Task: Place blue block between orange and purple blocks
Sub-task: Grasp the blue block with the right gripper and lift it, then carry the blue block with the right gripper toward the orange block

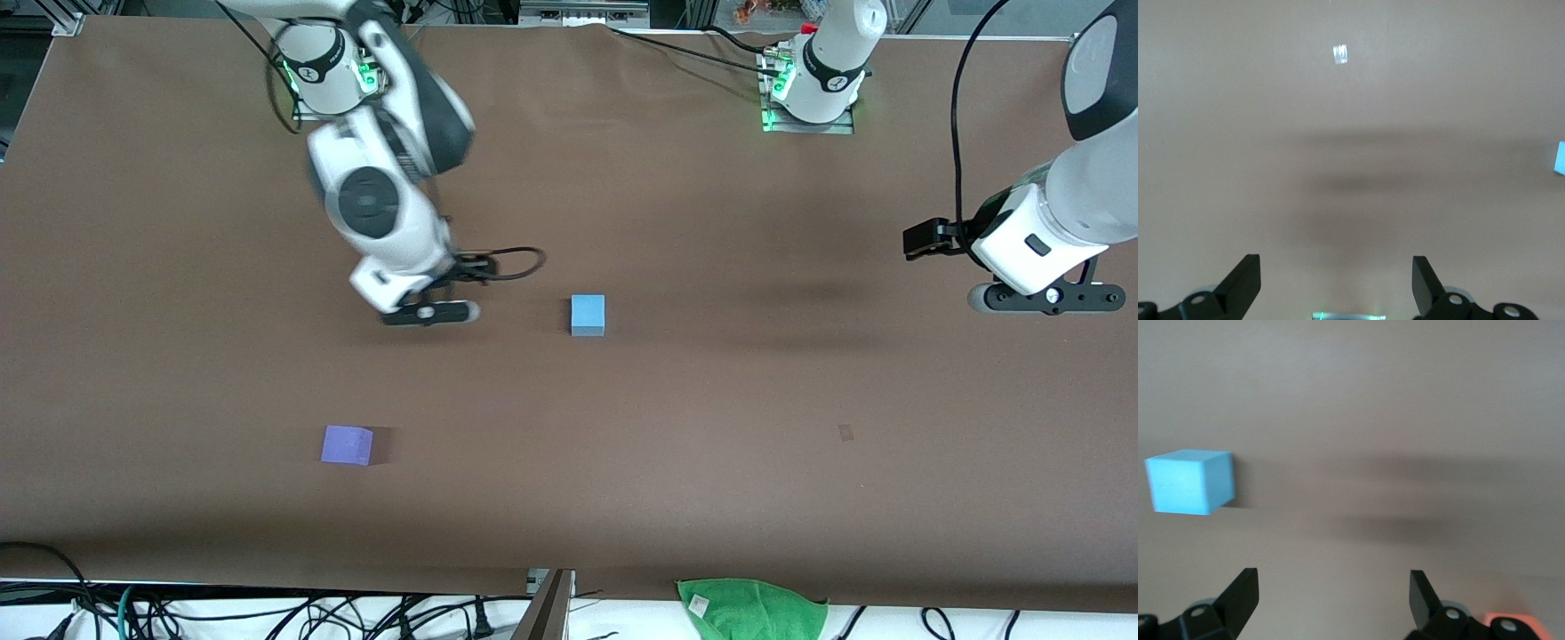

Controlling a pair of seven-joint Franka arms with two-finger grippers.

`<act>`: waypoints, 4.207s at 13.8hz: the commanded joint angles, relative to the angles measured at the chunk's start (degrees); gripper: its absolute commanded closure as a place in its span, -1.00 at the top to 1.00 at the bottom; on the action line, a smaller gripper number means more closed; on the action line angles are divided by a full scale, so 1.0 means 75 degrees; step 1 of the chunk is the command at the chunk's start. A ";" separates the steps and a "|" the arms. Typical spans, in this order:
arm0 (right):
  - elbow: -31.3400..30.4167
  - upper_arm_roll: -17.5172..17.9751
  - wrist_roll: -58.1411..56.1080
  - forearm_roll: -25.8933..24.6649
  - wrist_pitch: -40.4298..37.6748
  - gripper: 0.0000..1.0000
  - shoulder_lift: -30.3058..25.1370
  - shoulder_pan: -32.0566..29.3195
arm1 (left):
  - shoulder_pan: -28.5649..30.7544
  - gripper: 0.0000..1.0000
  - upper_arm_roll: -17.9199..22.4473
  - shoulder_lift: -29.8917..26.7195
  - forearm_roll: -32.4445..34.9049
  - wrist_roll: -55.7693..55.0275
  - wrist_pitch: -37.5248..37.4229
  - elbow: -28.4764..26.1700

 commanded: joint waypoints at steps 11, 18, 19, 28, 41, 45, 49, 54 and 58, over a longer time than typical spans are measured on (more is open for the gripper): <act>0.3063 -0.0160 0.2258 -0.0758 0.1954 1.00 0.3515 0.1672 | 0.0259 1.00 0.0285 -0.2251 -0.0297 0.0159 0.1049 -0.2373; 0.3005 -0.0160 0.1826 -0.1720 0.2108 1.00 0.3692 0.1626 | 0.0235 1.00 0.0286 -0.2251 -0.0285 0.0499 0.1049 -0.2373; 0.3005 -0.0160 0.1838 -0.1569 0.2096 1.00 0.3669 0.1602 | 0.0224 1.00 0.0286 -0.2251 -0.0285 0.0499 0.1049 -0.2373; 0.2842 -0.0218 -0.0039 -0.0865 0.0565 -0.62 0.2547 0.0574 | 0.0305 1.00 0.0297 -0.2251 -0.0297 0.0499 0.1049 -0.2373; -0.3904 -0.0781 -0.3788 -0.0724 0.4059 -0.40 -0.0960 -0.2042 | 0.0306 1.00 0.0309 -0.2204 -0.0308 0.0487 0.1096 -0.2373; -0.4354 -0.0746 -0.2641 -0.0513 0.4487 -0.38 -0.0926 -0.2042 | 0.0247 1.00 0.0286 -0.2192 -0.0297 0.0393 0.1108 -0.2350; -0.4378 -0.0722 -0.2568 -0.0525 0.4487 -0.36 -0.0820 -0.1984 | 0.0270 1.00 0.0286 -0.2169 -0.0297 0.0463 0.1096 -0.2291; -0.4366 -0.0675 -0.2591 -0.0525 0.4568 -0.11 -0.0656 -0.1995 | 0.0270 1.00 0.0286 -0.2134 -0.0297 0.0417 0.1096 -0.2268; -0.4296 -0.0675 -0.2685 -0.0525 0.4522 1.00 -0.0644 -0.1996 | 0.0270 1.00 0.0286 -0.2134 -0.0285 0.0417 0.1084 -0.2268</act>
